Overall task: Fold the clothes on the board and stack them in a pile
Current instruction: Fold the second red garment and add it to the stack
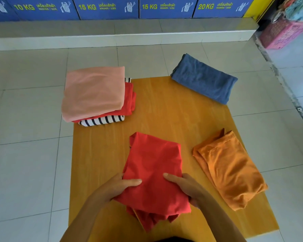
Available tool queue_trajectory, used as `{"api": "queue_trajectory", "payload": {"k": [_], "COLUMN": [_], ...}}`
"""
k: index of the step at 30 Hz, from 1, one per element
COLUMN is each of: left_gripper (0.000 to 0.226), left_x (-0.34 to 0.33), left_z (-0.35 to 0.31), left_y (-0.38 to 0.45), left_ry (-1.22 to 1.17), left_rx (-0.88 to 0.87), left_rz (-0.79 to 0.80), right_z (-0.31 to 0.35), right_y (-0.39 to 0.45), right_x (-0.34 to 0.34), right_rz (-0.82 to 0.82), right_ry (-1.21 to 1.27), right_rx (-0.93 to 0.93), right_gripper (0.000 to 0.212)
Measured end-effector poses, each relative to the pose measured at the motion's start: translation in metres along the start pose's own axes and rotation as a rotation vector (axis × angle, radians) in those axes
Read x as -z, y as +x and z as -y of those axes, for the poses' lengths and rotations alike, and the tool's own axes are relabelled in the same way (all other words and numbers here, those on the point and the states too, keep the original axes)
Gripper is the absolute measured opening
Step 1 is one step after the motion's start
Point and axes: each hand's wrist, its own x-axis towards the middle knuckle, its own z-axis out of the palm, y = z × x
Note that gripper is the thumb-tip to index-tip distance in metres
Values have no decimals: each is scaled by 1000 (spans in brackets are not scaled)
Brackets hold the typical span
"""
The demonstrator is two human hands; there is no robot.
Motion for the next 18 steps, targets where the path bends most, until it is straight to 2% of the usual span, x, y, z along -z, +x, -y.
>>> {"api": "queue_trajectory", "payload": {"k": [3,6,12,18], "left_gripper": [52,41,41,43], "left_x": [5,11,22,34], "left_z": [-1,-14,-50,-84], "left_y": [-11,-25,-31,-19], "left_ry": [-234,-377,-310,-259], "left_rx": [-47,-146,-252,-291], "left_rz": [-10,21,29,-143], "right_z": [11,29,55,80], "right_y": [-11,-24,-24,-16], "right_x": [-5,-8,-13,-19], "right_rz": [89,219,259,182], "right_ry": [257,408,411,482], "right_rx": [36,50,91,139], "right_gripper": [57,46,51,44]}}
